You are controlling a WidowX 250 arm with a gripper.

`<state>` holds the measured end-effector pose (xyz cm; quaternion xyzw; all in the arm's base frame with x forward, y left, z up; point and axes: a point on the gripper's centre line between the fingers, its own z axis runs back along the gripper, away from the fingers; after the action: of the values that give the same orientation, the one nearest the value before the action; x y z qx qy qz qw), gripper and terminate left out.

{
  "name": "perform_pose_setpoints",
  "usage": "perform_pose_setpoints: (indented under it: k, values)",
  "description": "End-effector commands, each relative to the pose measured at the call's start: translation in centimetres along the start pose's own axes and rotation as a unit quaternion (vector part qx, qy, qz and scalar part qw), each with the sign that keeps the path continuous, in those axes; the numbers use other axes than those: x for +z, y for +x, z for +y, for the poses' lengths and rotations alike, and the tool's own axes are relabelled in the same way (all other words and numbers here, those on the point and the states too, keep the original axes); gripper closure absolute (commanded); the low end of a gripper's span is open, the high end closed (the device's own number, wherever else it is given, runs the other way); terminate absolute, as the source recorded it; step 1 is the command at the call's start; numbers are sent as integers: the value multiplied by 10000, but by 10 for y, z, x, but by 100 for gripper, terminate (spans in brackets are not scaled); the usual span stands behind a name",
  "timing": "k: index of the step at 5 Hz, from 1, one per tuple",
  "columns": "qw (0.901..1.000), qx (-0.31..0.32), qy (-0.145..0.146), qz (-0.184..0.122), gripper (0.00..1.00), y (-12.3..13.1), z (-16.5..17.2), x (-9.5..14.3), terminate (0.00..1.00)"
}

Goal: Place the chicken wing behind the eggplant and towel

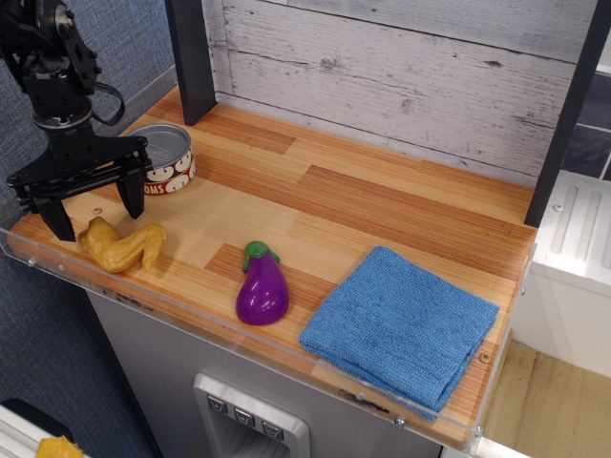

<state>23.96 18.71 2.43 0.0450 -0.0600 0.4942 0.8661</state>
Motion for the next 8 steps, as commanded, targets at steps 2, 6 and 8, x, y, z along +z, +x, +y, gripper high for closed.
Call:
perform_pose_setpoints:
  k: [2,6,8]
  values:
    - [9998,178,118,-16,0,-3,3,-7,0]
    - [9993,336,125,84,100,-5,2,-8,0]
    - [9971,732,-136,-138,100,-3,-10,13,0]
